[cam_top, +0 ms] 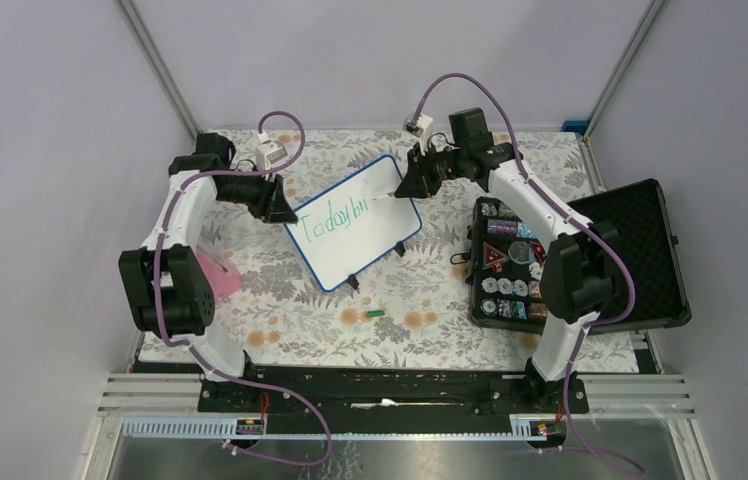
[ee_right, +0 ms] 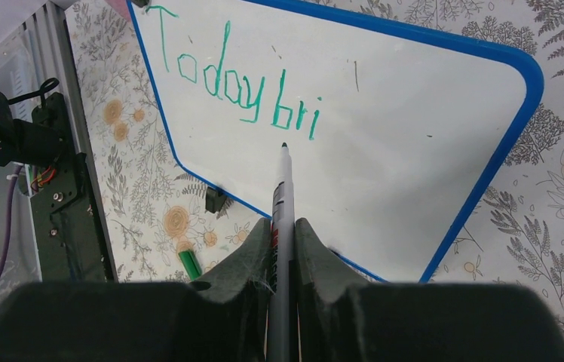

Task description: Write a sentence on the whiteboard

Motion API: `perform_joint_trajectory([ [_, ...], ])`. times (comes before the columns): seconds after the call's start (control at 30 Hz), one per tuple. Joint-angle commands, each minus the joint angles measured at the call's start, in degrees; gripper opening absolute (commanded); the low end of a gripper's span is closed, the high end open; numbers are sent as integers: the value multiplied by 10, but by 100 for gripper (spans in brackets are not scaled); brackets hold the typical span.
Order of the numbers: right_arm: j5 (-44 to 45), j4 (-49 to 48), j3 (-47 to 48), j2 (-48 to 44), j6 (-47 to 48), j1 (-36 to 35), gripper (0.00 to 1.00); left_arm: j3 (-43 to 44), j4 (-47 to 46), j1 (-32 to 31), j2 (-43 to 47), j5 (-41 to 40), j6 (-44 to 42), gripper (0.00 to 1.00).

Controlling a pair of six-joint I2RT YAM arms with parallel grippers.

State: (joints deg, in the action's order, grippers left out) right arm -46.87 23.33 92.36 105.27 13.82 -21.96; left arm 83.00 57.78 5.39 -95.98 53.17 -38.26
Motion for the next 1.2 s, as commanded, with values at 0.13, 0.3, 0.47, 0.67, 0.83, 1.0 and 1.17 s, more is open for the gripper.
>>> perform_joint_trajectory([
  [0.13, 2, 2, 1, -29, 8, 4, 0, 81, -74, -2, 59, -36, 56, 47],
  [0.3, 16, 0, 20, -5, 9, 3, 0, 85, -85, -14, 42, -38, 67, 57],
  [0.47, 7, -1, 38, 11, 10, 3, 0, 99, -123, -37, 3, 10, 135, 58],
  [0.67, -12, 0, 40, 16, 24, 3, 0, 86, -216, -90, -30, 10, 210, 58],
  [0.83, -17, 1, 36, 8, 43, 3, 0, 107, -218, -117, -81, 3, 225, 55],
  [1.0, -19, 1, 22, -2, 54, 3, 0, 120, -218, -124, -113, 17, 236, 51],
  [1.17, -19, 2, 17, -6, 57, 4, 0, 144, -182, -133, -136, 55, 221, 32],
])
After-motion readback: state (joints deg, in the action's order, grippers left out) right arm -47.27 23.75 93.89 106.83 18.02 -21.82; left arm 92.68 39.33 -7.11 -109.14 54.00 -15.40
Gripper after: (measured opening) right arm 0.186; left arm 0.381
